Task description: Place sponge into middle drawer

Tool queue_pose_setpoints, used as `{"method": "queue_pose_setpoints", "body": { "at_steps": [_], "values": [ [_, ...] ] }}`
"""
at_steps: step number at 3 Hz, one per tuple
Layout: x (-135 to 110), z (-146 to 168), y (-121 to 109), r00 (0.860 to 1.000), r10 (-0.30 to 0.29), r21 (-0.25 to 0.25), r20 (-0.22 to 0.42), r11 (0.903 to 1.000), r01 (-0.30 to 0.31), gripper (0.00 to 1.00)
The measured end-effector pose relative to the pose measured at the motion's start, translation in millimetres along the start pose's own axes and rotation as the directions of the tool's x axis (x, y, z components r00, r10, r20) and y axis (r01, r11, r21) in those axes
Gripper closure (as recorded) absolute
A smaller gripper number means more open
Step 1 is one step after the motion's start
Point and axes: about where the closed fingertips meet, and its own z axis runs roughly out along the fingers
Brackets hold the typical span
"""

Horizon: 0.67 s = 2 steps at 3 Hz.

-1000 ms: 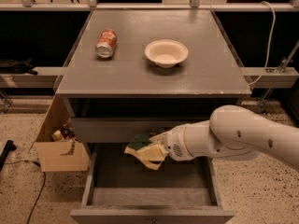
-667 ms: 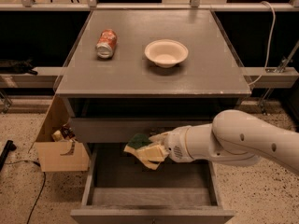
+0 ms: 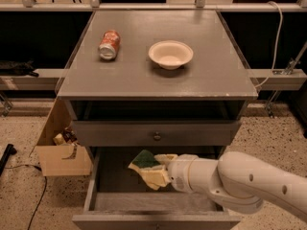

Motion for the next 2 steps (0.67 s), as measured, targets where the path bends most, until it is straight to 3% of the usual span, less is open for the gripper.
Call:
{"method": "queue_pose_setpoints", "body": {
  "at_steps": [2],
  "values": [
    [-0.9,2.3,2.8,1.000,-0.018,0.019,0.023,0.9997,0.017,1.00]
  ]
}}
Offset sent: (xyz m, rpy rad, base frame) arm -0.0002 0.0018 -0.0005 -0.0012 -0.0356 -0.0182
